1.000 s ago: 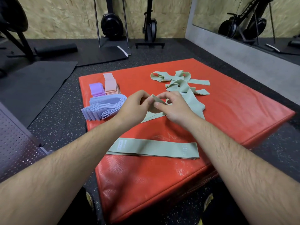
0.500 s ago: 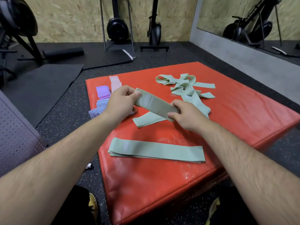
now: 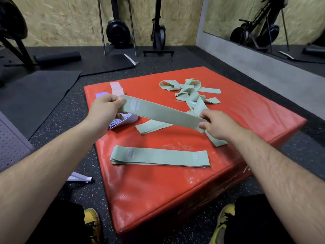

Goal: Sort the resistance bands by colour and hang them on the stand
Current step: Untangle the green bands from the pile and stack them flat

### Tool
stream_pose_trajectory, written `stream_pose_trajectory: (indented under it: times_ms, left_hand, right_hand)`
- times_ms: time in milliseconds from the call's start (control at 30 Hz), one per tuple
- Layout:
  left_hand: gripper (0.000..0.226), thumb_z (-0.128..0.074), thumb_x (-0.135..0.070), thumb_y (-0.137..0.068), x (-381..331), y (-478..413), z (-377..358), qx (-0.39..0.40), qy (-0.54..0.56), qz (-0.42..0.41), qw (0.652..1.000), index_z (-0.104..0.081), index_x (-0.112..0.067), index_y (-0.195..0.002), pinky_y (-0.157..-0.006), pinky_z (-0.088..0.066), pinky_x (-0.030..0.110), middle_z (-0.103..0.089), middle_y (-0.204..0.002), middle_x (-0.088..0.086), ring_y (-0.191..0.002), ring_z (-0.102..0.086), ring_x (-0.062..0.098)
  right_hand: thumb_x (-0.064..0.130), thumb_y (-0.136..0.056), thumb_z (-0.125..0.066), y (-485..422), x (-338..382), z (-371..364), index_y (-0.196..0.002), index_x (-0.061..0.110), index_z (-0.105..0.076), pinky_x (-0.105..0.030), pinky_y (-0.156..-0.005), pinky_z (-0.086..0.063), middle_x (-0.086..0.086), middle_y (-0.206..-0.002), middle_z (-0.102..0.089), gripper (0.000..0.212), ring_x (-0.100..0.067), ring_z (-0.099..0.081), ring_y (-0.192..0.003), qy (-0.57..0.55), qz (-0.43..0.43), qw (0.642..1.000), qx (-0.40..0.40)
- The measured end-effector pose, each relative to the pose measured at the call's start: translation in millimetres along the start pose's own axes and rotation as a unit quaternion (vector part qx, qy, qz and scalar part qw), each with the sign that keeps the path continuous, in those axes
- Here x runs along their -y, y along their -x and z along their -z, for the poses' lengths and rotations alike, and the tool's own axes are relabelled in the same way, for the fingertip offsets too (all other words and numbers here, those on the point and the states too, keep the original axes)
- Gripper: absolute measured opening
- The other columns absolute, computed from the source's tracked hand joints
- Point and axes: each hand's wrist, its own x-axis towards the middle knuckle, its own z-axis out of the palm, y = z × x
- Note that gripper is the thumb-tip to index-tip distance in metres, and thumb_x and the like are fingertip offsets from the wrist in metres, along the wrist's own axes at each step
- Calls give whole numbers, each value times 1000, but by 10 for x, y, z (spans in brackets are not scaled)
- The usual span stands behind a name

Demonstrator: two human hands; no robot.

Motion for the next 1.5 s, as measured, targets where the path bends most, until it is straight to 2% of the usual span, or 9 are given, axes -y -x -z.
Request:
stream_pose_trajectory:
  times_ms: [200,367,500,767,833,1067,1267,1367,1500]
  left_hand:
    - [21,-60,-16,-99,87,120,93,27,-20,10,999,-60,-11,-79,-35,-35,14,-58,-71,7,-39,-49,6]
    - [13,-68,-16,-93,288,177,280,72,-52,30,996,-67,-6,-84,-57,-44,25,-62,-71,6,-59,-51,14]
    - [16,-73,-16,-89,401,344,337,86,-106,27,990,-67,-12,-75,-56,-44,25,-60,-66,0,-59,-51,11]
    - [7,-73,-12,-89,619,495,359,78,-178,38,980,-70,-7,-86,-48,-47,18,-64,-72,2,-58,-53,12]
    - [9,-73,-11,-89,686,500,347,77,-182,47,979,-69,-4,-89,-45,-47,16,-65,-74,6,-56,-54,13]
    - [14,-76,-16,-87,872,469,307,80,-225,46,970,-65,-7,-83,-58,-46,29,-64,-70,7,-52,-52,20]
    - [21,-79,-20,-83,951,462,295,73,-274,25,959,-62,-8,-90,-69,-53,39,-65,-77,8,-61,-56,22]
    - [23,-77,-20,-84,945,500,291,77,-299,-20,951,-58,-13,-94,-59,-39,31,-53,-72,4,-63,-47,19]
    - [11,-77,-23,-85,952,490,316,103,-340,-42,934,-68,-19,-81,-58,-39,27,-61,-72,-1,-62,-51,15]
  right_hand:
    - [12,-92,-69,218,-141,97,-91,23,-63,-38,-78,-52,1,-86,-69,13,-17,-65,-78,-134,-21,991,8]
    - [1,-87,-73,400,-189,134,-97,19,-62,-36,-68,-56,-5,-82,-64,23,-19,-66,-65,-226,-33,972,46]
    - [-3,-84,-73,516,-206,127,-99,15,-64,-35,-65,-54,-7,-76,-61,26,-21,-62,-64,-268,-37,958,93]
    - [-4,-84,-73,632,-79,53,-98,10,-63,-33,-62,-52,-3,-72,-60,23,-15,-59,-58,-226,-28,960,164]
    - [-2,-84,-73,639,-57,13,-96,11,-64,-25,-58,-49,-2,-71,-57,19,-12,-57,-55,-195,-26,965,171]
    - [13,-85,-76,625,-35,-114,-88,23,-74,-22,-58,-41,9,-70,-60,10,-7,-53,-56,-97,-27,982,162]
    - [11,-88,-71,653,5,-194,-91,18,-72,-13,-40,-35,4,-73,-62,8,-11,-51,-52,-85,-30,982,165]
    - [16,-84,-75,645,3,-227,-87,23,-71,-17,-49,-37,6,-73,-59,9,-8,-53,-56,-66,-19,983,168]
    - [23,-80,-78,639,7,-237,-84,27,-71,-20,-54,-33,10,-71,-55,9,0,-48,-54,-18,-3,987,159]
